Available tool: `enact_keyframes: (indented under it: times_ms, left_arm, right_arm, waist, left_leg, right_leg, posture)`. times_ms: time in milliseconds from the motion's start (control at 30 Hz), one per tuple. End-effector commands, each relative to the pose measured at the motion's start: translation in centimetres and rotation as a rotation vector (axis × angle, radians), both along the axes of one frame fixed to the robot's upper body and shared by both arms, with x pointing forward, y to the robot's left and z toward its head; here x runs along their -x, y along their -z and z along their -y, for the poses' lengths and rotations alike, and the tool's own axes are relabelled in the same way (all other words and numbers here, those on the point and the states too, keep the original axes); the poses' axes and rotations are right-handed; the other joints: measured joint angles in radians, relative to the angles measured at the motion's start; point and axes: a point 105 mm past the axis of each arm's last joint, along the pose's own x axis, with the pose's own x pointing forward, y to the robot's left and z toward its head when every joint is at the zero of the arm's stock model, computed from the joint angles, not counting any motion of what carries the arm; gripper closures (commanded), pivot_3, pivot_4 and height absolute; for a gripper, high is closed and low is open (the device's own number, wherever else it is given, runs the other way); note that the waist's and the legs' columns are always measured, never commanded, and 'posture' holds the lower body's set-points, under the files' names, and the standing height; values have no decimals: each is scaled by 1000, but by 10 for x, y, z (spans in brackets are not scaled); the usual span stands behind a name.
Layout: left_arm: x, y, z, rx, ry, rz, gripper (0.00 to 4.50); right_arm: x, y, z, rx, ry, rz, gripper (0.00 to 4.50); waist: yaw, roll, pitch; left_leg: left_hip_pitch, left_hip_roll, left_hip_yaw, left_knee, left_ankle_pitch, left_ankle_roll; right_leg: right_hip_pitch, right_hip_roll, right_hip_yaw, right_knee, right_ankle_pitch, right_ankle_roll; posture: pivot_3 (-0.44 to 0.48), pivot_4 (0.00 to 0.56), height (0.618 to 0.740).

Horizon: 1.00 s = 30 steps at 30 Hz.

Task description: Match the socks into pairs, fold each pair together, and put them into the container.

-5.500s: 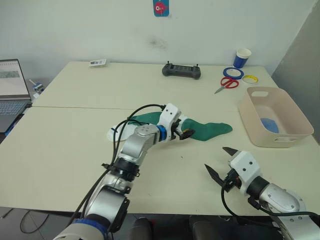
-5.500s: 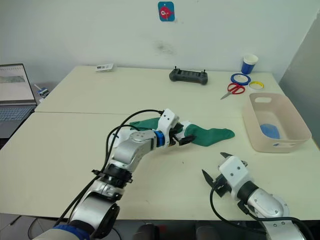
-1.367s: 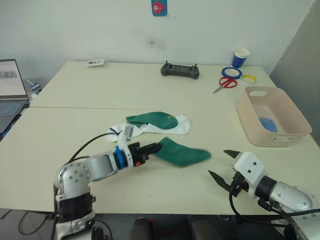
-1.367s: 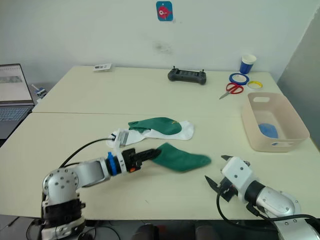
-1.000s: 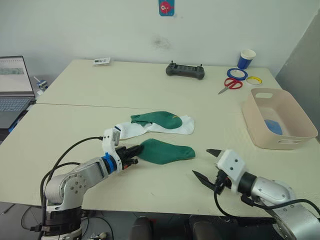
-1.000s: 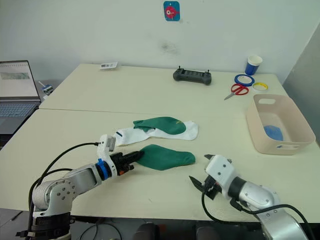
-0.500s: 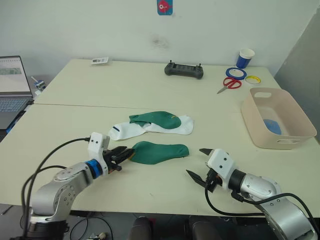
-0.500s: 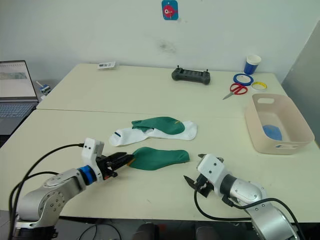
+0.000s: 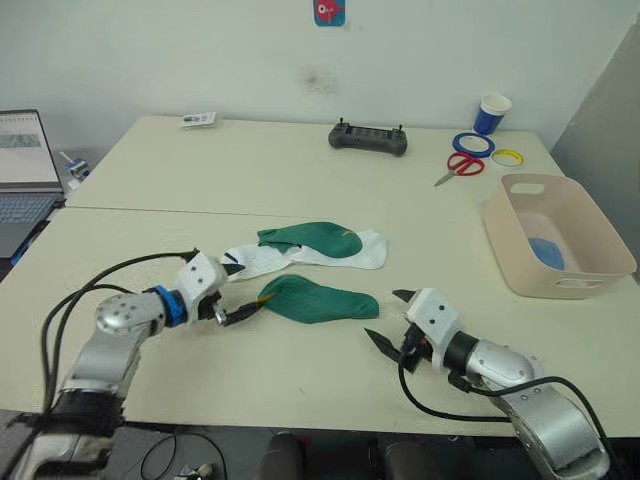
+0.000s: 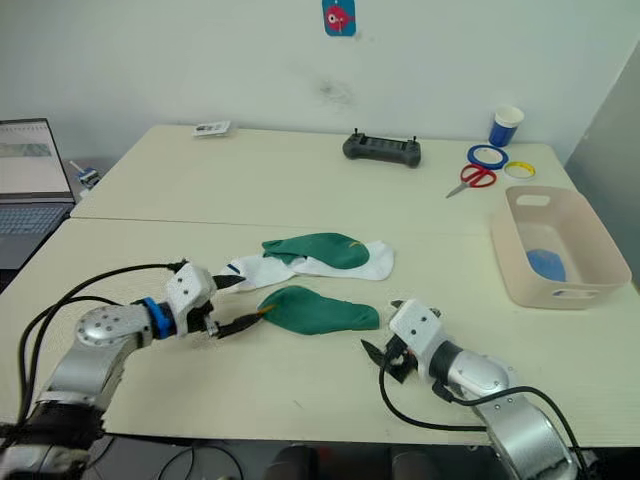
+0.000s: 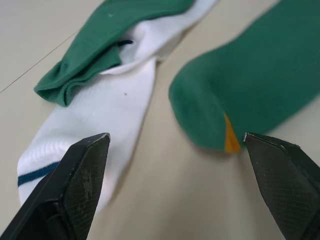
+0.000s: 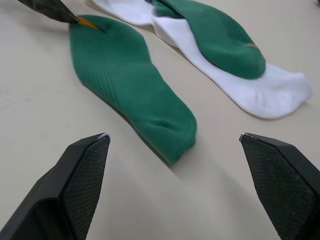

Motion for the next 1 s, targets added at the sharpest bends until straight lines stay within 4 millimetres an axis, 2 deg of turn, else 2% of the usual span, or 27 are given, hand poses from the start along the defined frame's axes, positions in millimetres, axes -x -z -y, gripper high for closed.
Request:
enact_keyframes:
  times_ms: [33,200,267,300,367,500,700,767,867,1000]
  left_arm:
    - [3,-2,9,48,32,-58,24]
    - [5,3,12,50,43,-128,24]
    - [-2,7,13,56,0,-134,24]
    - [-6,7,14,66,-20,-134,205]
    - [-10,7,18,82,-40,-138,619]
    - [-7,-3,32,144,-11,-156,1841]
    - [9,-12,39,137,55,-200,3868]
    - [20,-17,46,149,100,-236,4490]
    - [35,-27,62,195,171,-302,4490]
    - [58,-56,103,336,330,-411,4490]
  right_arm:
    - [-10,-4,-6,-19,0,40,0]
    - [-17,3,-13,7,-29,44,0]
    - [-16,3,-15,4,-41,44,0]
    - [-14,3,-15,4,-46,44,0]
    - [-12,2,-15,5,-54,44,0]
    - [-5,1,-10,9,-53,44,0]
    - [10,-3,2,15,-46,34,0]
    - [19,-8,6,11,-56,30,0]
    - [29,-12,10,6,-71,14,0]
    - [44,-11,23,24,-73,-45,0]
  waist:
    - [-11,0,0]
    - [-19,0,0]
    - [-18,0,0]
    - [-18,0,0]
    - [-15,0,0]
    - [-15,0,0]
    - [-15,0,0]
    - [-17,0,0]
    - [-16,0,0]
    - [-6,0,0]
  left_leg:
    - [0,1,1,0,0,0]
    - [0,3,-2,-2,0,0]
    - [0,3,-2,-2,0,0]
    - [0,3,-2,-2,0,0]
    - [0,3,-2,-1,0,0]
    - [0,2,-2,-1,0,0]
    - [0,3,-2,-1,0,0]
    - [0,3,-2,-1,0,0]
    - [0,3,-2,-1,0,0]
    - [0,3,-3,0,0,0]
  right_leg:
    - [-2,0,1,1,0,0]
    - [-3,4,0,3,0,0]
    - [-3,5,0,3,0,0]
    - [-3,4,0,3,0,0]
    - [-2,4,0,3,0,0]
    - [-2,4,1,3,0,0]
    - [-2,4,0,3,0,0]
    - [-2,4,1,3,0,0]
    - [-2,4,1,3,0,0]
    - [-1,4,0,3,0,0]
  posture:
    - [0,150,740]
    - [0,150,740]
    - [0,150,740]
    - [0,150,740]
    - [0,150,740]
    - [0,150,740]
    - [0,150,740]
    - [0,150,740]
    - [0,150,740]
    - [0,150,740]
